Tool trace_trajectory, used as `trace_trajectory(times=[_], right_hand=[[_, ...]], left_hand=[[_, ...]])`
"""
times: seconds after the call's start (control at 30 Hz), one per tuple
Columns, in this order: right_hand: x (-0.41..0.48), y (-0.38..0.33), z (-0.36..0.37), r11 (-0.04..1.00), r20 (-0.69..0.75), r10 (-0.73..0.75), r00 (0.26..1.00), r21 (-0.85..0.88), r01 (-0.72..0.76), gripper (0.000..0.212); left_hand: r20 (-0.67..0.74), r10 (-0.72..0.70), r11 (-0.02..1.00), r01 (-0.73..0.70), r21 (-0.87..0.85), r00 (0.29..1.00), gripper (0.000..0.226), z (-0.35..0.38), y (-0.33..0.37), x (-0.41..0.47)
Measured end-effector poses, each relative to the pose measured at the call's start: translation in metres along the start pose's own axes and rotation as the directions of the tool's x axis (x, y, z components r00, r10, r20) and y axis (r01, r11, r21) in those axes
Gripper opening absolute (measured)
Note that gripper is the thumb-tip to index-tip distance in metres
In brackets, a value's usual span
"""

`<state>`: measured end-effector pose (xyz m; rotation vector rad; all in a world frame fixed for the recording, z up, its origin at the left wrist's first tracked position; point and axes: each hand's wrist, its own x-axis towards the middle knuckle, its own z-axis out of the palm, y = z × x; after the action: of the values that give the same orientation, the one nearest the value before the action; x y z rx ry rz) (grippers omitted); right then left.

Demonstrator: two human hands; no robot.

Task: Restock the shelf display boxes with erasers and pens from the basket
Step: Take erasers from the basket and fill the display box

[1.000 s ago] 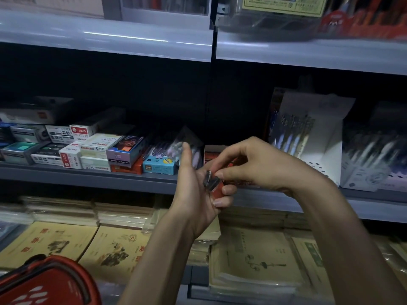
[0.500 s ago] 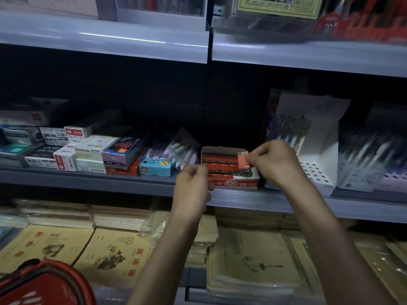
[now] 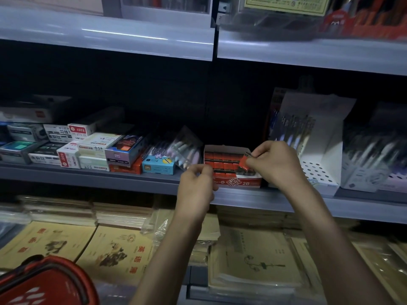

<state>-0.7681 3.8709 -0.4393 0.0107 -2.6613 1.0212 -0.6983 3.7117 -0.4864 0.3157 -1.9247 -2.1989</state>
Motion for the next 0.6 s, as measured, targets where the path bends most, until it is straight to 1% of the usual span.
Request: trace_trajectory(times=[0.1,0.23,0.3,0.43,0.6], right_hand=[[-0.0013,0.0025,0.0006,0.994,0.05,-0.027,0.998,-0.103,0.033,0.018],[-0.0014,0.0051,0.002,0.982,0.115,-0.067,0.991,-0.17,0.086,0.018],[-0.0018,0.0064,0.003,0.97,0.096,-0.107,0.99,-0.207,0.125,0.019],[-0.0028,0.0084,0.0029,0.947,0.061,-0.176,0.982,-0.261,0.186,0.012],[-0.0054,0.0079,0.0007,0.934,0.06,-0.206,0.977,-0.285,0.214,0.016]], left_hand=[[-0.001,0.001,1.0,-0.001,0.002,1.0,0.018,-0.0012,-0.0012,0.0006],[-0.005,0.003,1.0,-0.002,0.02,1.0,0.02,-0.001,-0.0014,0.0006],[-0.007,0.0,1.0,0.0,0.026,1.0,0.021,-0.0005,-0.0017,0.0005],[-0.008,0.004,0.999,-0.004,0.032,1.0,0.023,-0.0002,-0.0022,0.0014],[-0.005,0.007,0.999,-0.006,0.04,1.0,0.024,0.0004,-0.0038,0.0024]])
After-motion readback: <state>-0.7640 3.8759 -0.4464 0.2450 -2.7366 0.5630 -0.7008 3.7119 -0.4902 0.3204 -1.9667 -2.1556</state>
